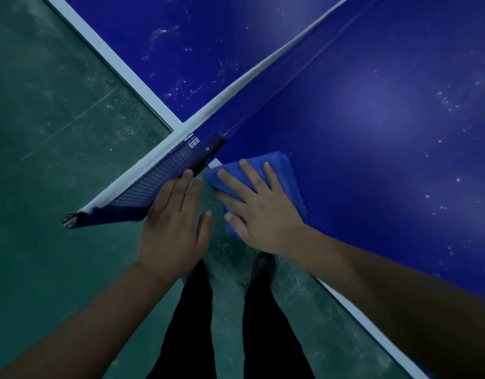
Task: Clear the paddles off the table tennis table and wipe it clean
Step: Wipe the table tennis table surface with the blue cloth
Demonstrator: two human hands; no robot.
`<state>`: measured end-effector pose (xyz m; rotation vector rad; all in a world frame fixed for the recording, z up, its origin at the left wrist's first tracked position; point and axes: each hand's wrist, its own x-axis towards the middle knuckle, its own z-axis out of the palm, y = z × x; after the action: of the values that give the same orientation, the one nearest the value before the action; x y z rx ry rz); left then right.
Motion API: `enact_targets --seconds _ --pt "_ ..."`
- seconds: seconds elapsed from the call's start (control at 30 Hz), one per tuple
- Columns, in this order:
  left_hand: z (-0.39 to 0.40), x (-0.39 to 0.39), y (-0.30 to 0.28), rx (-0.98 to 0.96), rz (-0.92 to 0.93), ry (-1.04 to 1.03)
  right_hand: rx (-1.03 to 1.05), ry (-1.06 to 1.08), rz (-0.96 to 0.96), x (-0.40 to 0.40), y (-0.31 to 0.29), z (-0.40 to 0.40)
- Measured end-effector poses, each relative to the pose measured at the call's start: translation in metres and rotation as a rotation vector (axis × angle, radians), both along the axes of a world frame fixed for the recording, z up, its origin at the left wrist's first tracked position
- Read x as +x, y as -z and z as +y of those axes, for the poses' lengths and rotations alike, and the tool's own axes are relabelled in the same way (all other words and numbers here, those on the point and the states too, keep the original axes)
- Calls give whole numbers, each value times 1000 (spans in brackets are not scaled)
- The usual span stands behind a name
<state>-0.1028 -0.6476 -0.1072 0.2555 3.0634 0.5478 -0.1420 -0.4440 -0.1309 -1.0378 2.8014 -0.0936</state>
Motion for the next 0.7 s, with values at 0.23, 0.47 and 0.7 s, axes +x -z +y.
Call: enact_targets --seconds 0.23,0.47,0.7 --pt "1 -4 -14 222 -26 2 68 912 45 -60 -5 81" --pt "77 -42 -24 393 -21 115 -34 338 -8 27 0 33" --pt "146 -71 16 83 -96 465 -9 1409 -16 1 -9 226"
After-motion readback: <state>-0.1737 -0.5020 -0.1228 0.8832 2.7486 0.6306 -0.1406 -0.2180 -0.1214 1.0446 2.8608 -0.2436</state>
